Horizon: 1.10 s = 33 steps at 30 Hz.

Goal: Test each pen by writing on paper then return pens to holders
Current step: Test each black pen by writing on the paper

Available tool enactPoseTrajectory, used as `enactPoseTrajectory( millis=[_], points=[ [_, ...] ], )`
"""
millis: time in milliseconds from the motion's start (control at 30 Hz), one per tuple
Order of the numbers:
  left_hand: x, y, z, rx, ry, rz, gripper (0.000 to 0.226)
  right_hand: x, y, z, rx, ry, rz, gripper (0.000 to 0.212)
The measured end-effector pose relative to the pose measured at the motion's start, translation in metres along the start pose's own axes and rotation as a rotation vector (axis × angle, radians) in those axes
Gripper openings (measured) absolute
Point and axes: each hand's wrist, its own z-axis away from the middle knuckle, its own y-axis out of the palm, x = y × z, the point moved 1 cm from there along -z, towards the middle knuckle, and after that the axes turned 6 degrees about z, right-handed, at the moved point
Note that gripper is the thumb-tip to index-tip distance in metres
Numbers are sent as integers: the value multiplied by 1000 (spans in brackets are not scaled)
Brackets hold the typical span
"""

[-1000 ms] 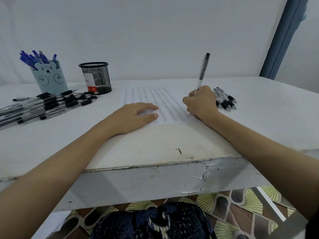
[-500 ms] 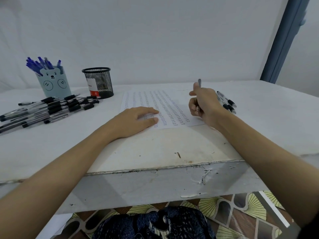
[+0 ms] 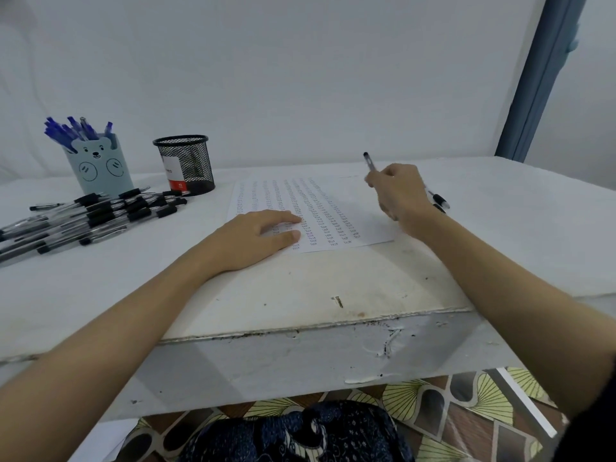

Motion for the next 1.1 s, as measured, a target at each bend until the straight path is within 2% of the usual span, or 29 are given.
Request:
enactPoseTrajectory(
  millis=[167, 267, 400, 633, 767, 833, 967, 1100],
  points=[
    [1, 0, -1, 2, 6, -3, 41, -12, -37, -29, 12, -8, 510, 36],
    [1, 0, -1, 0, 11, 0, 41, -23, -47, -38, 34, -10, 691, 40],
    [2, 0, -1, 0, 21, 10, 41, -35, -45, -40, 25, 21, 724, 36],
    [4, 0, -2, -17, 35, 30, 39, -34, -47, -34, -83, -7, 713, 21],
    [-2, -1, 1, -175, 92, 97, 28, -9, -44, -27, -158, -88, 685, 23],
    [-1, -9, 4, -248, 96, 110, 23, 13, -31, -20, -110, -160, 619, 22],
    [20, -41, 30, -324, 32, 58, 19, 59, 21, -7, 126, -377, 644, 21],
    [58, -86, 81, -421, -118, -19, 17, 102, 99, 13, 350, -595, 662, 14]
  ],
)
